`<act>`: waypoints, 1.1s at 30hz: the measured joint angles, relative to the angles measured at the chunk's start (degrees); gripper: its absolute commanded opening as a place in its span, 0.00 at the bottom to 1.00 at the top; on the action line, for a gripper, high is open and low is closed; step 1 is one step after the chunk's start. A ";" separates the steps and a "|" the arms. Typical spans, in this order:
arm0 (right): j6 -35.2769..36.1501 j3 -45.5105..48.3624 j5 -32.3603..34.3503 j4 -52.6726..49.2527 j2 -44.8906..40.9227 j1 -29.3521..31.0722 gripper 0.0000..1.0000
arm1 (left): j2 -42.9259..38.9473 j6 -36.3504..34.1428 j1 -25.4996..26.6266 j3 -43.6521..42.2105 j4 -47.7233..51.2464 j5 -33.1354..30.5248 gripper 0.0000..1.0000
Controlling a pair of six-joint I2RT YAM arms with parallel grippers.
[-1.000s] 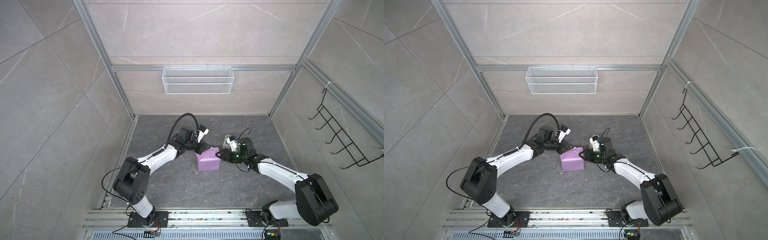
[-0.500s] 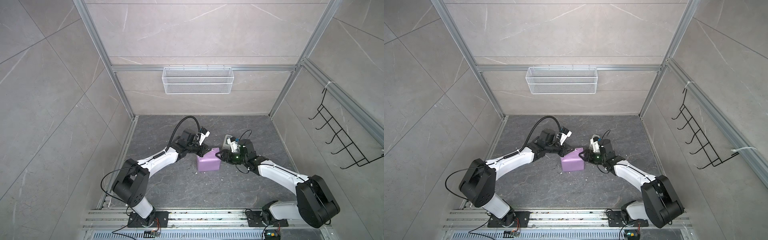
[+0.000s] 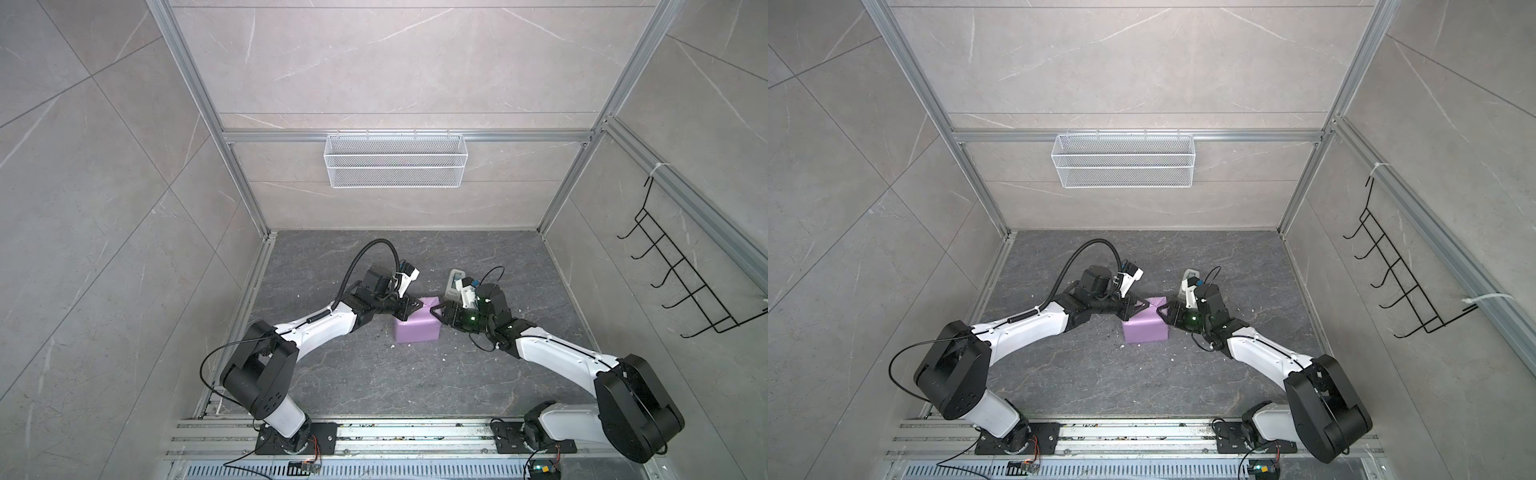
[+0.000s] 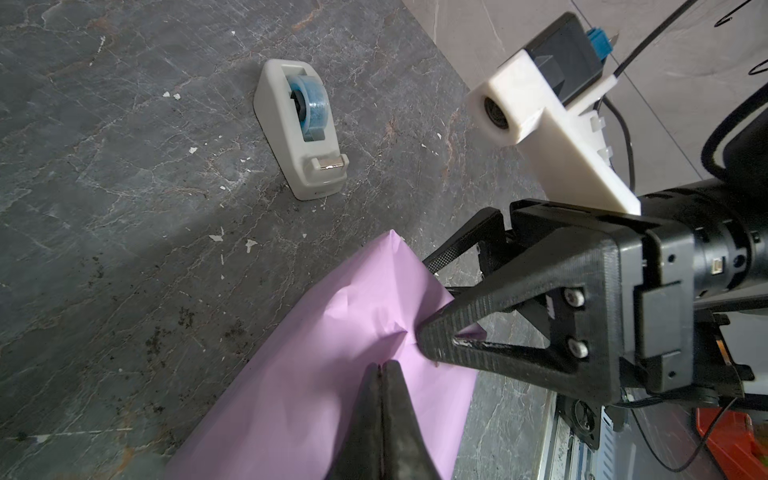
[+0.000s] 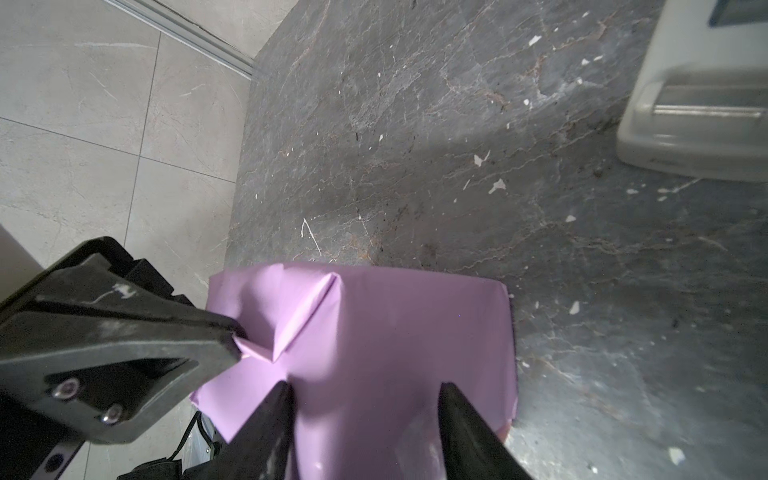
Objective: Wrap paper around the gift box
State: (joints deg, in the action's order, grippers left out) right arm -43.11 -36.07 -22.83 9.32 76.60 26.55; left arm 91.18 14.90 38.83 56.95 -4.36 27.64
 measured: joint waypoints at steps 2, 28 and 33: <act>-0.24 0.13 0.22 0.22 0.00 0.09 0.58 | -0.07 0.44 0.11 -0.46 -0.61 -0.22 0.06; 0.94 -1.14 2.56 -7.21 -3.26 0.61 0.68 | -2.78 1.38 1.11 -5.14 -3.21 5.09 0.24; 2.23 -4.11 3.43 -11.61 -3.69 0.61 0.71 | -2.78 0.94 1.16 -5.14 -3.08 5.44 0.24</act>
State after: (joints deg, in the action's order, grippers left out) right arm -40.88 -40.18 -19.40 -2.28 72.90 27.16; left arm 88.40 15.84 39.99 51.81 -7.44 33.08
